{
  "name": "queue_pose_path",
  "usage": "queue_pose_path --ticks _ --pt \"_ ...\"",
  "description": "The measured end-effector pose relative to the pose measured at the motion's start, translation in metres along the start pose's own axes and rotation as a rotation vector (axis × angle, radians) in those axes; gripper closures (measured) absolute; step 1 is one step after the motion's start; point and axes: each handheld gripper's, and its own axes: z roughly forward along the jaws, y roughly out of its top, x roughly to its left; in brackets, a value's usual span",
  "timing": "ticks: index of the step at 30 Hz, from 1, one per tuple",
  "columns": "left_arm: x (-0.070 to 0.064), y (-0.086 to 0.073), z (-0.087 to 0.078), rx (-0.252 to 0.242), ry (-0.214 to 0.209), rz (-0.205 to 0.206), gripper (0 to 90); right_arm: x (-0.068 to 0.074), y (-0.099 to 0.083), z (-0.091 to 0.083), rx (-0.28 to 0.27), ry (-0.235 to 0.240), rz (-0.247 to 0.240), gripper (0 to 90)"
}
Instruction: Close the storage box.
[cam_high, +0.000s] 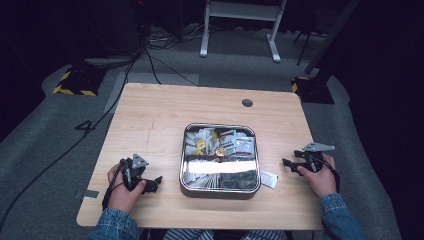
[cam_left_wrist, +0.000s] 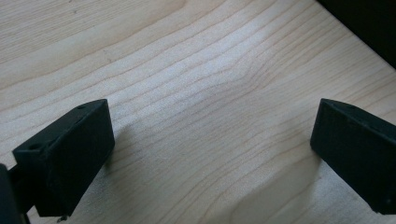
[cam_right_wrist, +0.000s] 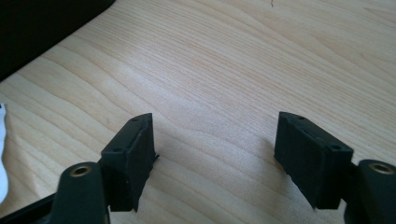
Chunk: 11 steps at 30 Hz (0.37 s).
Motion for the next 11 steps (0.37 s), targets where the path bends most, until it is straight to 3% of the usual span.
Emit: queue_pose_path --ticks 5,11 --pt "-0.0001 0.0001 0.0001 0.0 0.001 -0.002 0.0 0.0002 0.0 0.0037 0.002 -0.024 0.004 15.9" --pt "0.0003 0.0005 0.0002 0.003 0.0 0.001 0.0 -0.0004 0.0002 0.0043 0.006 -0.031 0.012 14.7"
